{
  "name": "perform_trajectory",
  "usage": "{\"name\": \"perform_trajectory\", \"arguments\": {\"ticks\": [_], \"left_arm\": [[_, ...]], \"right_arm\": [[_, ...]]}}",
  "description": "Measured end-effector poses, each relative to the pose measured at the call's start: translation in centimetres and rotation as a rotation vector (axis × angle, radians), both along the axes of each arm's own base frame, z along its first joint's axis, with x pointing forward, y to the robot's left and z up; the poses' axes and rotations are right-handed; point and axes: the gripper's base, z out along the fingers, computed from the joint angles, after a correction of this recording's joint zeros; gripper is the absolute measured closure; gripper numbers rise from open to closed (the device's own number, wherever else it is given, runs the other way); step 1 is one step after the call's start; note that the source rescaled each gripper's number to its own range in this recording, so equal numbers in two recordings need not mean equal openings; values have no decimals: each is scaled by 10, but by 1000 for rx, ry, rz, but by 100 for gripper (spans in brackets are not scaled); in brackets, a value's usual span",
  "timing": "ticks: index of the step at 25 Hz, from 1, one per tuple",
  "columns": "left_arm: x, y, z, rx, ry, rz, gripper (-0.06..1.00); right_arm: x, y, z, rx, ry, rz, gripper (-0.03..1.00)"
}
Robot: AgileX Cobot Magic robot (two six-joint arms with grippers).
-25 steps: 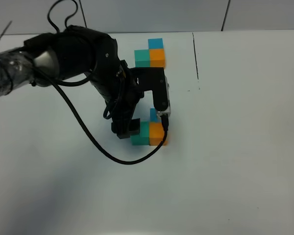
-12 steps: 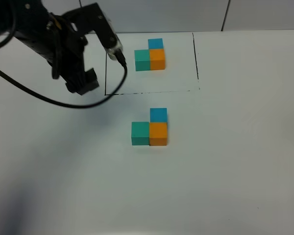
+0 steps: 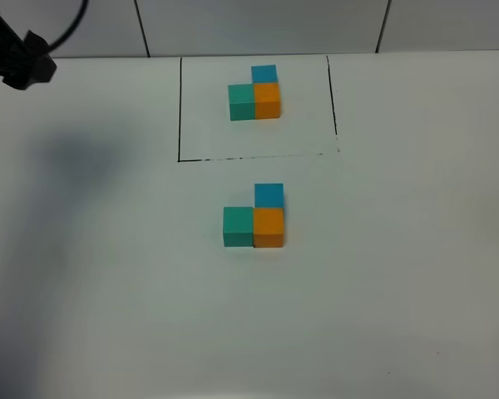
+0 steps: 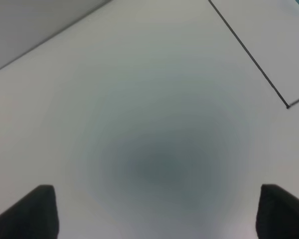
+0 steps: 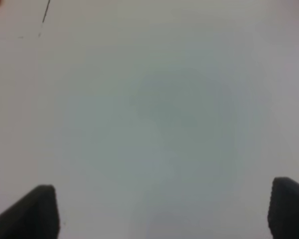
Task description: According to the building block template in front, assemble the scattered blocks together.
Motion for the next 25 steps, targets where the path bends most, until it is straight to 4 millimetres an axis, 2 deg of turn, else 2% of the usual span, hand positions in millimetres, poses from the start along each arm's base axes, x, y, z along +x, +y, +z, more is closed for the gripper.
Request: {"name": "perform_trajectory", "arguments": {"ticks": [5,9,16,20,22,25], "left_arm": [[-19,10,29,-69,-69,114,-4],[-45,11,55,-125,-104,179,-3],[-120,18,109,-149,-190,262,-3],[-168,20,132,-176,-249,293,-3],[-190,20,136,-186,-281,295,-3],[-224,22,126,-195,-312,312,-3]], "right_arm": [[0,0,0,0,0,0,24],[0,0,0,0,0,0,24],[0,0,0,0,0,0,24],[0,0,0,0,0,0,24],[0,0,0,0,0,0,24],[0,0,0,0,0,0,24]]}}
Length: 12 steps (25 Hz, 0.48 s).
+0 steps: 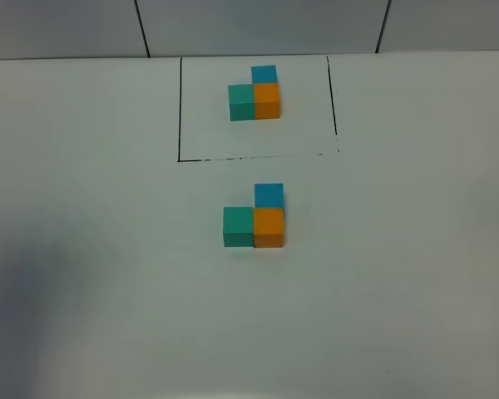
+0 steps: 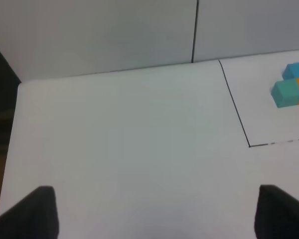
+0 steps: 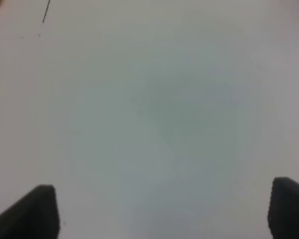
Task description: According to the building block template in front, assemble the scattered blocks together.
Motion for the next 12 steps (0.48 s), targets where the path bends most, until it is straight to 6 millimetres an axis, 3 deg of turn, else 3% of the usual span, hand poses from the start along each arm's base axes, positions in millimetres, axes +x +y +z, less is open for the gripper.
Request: {"name": "perform_trajectory", "arguments": {"ticks": [6,12], "left_arm": [[-47,4,-54,18,-27,31,-3],[-87,4,-90,-1,-75,23,-2]], "right_arm": [[0,0,0,0,0,0,24],[0,0,0,0,0,0,24]]}}
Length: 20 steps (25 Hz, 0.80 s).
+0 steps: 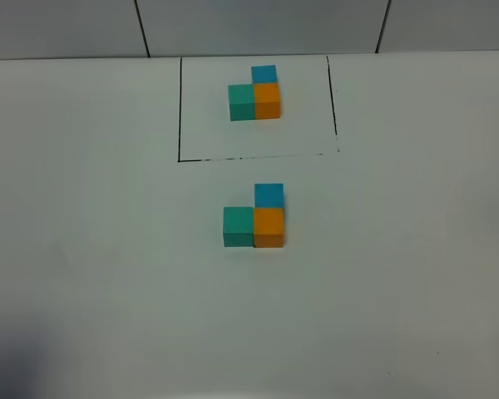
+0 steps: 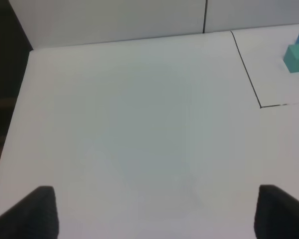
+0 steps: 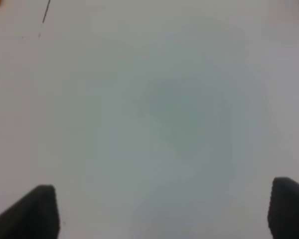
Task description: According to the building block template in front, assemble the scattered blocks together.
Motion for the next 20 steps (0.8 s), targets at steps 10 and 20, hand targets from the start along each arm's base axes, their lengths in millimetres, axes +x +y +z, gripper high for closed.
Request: {"name": "perform_trajectory", "arguments": {"ticks": [10,20], "left_arm": [[-38,-16,-49,-79,12,-172,0],[-54,-16,-87,-85,-5,-183,5]], "right_arm": [[0,0,0,0,0,0,24],[0,0,0,0,0,0,24]]}}
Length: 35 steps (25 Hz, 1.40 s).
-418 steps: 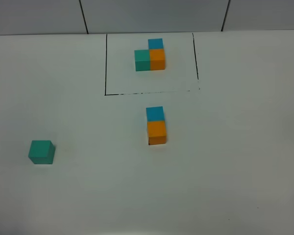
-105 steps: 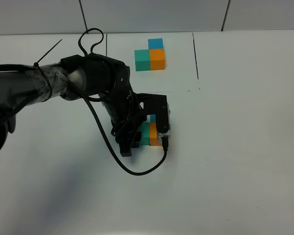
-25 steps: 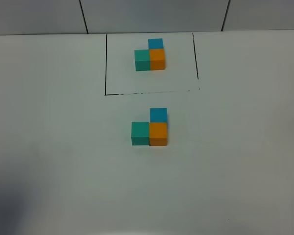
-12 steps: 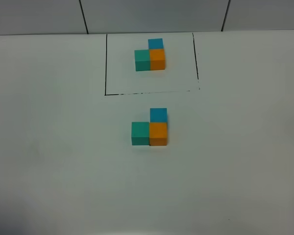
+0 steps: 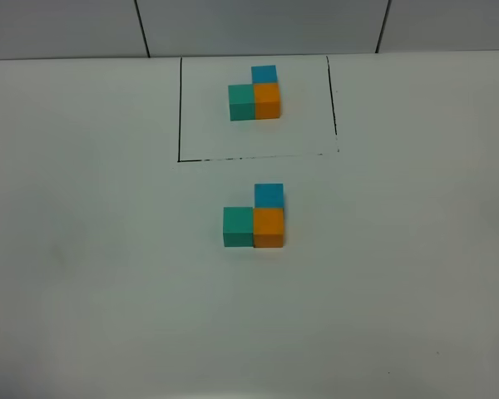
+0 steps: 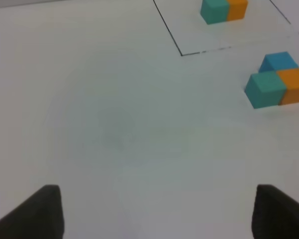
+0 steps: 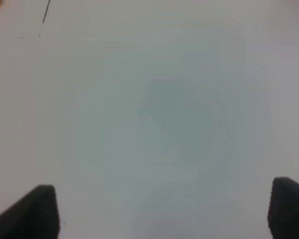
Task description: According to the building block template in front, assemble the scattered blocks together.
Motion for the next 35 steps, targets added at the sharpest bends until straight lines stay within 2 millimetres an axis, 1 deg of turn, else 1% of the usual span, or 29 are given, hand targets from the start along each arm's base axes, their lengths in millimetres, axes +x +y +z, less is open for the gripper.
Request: {"name": "perform_trajectory", "arguments": {"ticks": [7,21,35], "left_arm": [[-1,0,-5,-11,10,6,6],[-1,2,-5,-41,22,49,6],[-1,2,-5,-45,23,51,7]], "right_arm": [[0,0,0,0,0,0,24],[0,0,0,0,0,0,24],[0,0,0,0,0,0,24]]}}
